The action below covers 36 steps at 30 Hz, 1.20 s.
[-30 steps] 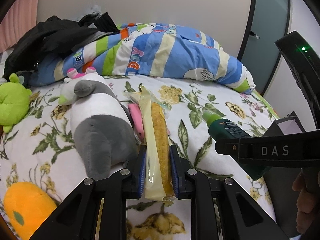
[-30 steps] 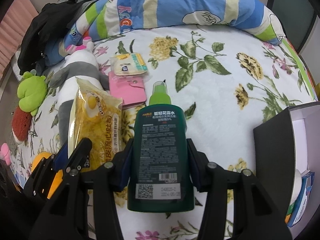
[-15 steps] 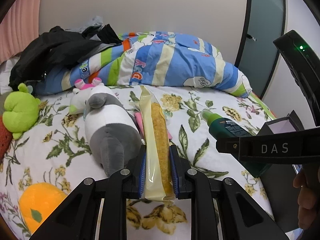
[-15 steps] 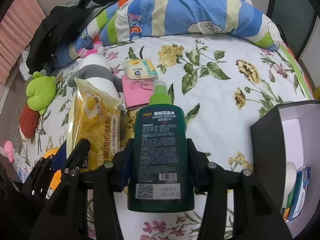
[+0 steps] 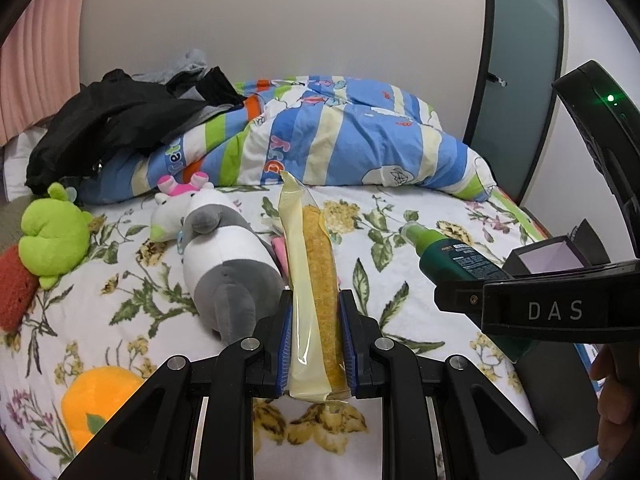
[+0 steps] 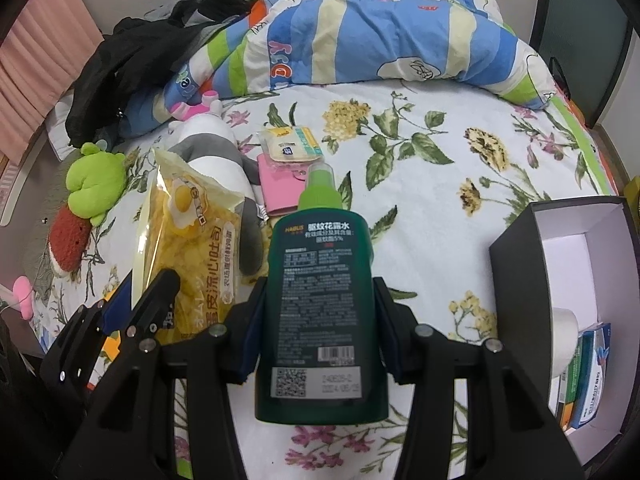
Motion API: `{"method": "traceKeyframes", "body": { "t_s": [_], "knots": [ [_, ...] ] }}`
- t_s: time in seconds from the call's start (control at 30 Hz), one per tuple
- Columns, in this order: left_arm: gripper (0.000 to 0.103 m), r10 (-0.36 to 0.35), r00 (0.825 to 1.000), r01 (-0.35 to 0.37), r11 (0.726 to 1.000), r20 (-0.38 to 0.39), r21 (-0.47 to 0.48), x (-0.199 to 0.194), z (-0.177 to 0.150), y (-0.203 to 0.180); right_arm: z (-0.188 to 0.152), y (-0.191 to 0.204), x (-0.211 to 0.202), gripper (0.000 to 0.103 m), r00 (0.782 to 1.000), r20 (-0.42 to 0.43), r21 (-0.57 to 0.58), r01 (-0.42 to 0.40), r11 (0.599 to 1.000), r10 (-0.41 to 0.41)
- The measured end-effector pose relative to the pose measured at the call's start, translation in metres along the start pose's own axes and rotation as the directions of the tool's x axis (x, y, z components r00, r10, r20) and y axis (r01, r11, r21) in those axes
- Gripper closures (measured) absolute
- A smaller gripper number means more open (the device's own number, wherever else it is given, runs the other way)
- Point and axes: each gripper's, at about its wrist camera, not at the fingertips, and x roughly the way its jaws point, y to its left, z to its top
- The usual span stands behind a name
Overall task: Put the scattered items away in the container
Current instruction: 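Lift and carry the snack bag and spray bottle toward the open box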
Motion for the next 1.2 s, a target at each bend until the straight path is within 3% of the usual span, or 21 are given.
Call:
{"method": "traceKeyframes", "body": {
  "t_s": [0.37,0.7,1.2],
  "knots": [
    [0.082,-0.023,1.0,0.023,0.999,0.014,0.042,-0.032,0.002,-0.024,-0.021,-0.012,-0.032,0.054,1.0,0.024,0.012,-0.003,1.0,0.002],
    [0.082,-0.047,0.998,0.049,0.994,-0.029,0.095,-0.048,-0.006,-0.063,-0.048,-0.047,-0.065,0.054,0.999,0.043,0.051,0.013,0.999,-0.015],
    [0.082,-0.159,0.981,0.18,0.959,-0.11,0.219,-0.065,-0.018,-0.173,-0.095,-0.136,-0.122,0.054,0.993,0.074,0.16,0.077,0.984,-0.09]
  ]
}}
